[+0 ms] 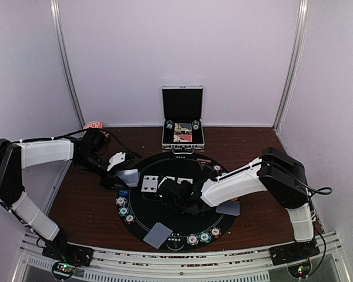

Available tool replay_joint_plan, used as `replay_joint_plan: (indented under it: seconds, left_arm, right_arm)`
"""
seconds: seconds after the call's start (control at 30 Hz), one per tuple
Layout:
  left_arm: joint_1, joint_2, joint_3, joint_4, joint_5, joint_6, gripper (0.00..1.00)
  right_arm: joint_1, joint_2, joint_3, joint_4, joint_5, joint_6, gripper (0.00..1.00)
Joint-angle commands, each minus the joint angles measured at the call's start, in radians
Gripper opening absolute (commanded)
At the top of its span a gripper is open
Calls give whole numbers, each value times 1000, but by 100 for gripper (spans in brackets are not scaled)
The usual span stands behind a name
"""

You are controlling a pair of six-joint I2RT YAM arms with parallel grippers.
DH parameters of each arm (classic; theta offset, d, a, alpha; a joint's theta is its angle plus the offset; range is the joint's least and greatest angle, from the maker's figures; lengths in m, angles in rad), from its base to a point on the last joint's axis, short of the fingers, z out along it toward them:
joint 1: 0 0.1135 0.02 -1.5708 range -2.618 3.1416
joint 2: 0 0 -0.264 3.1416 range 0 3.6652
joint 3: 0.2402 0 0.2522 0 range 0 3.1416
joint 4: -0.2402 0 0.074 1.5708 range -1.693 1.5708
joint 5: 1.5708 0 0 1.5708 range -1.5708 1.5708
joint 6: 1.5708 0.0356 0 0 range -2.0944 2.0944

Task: Distribute texas hold em gaming equipment
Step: Flop the poker card in the player card area.

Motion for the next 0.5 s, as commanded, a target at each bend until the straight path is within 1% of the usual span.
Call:
replay_joint_plan:
  seconds: [0.0,0.13,0.47]
  left_arm:
    - [8,-2,15,12,25,8,60]
    - [8,-4,15,12,25,9,60]
    - [9,-5,14,12,26,9,60]
  right_arm:
    - [5,-60,-55,50,-17,-54,0]
    - [7,-75,-86,92,-10,-91,0]
    - [12,-59,-100,140,4,-146,0]
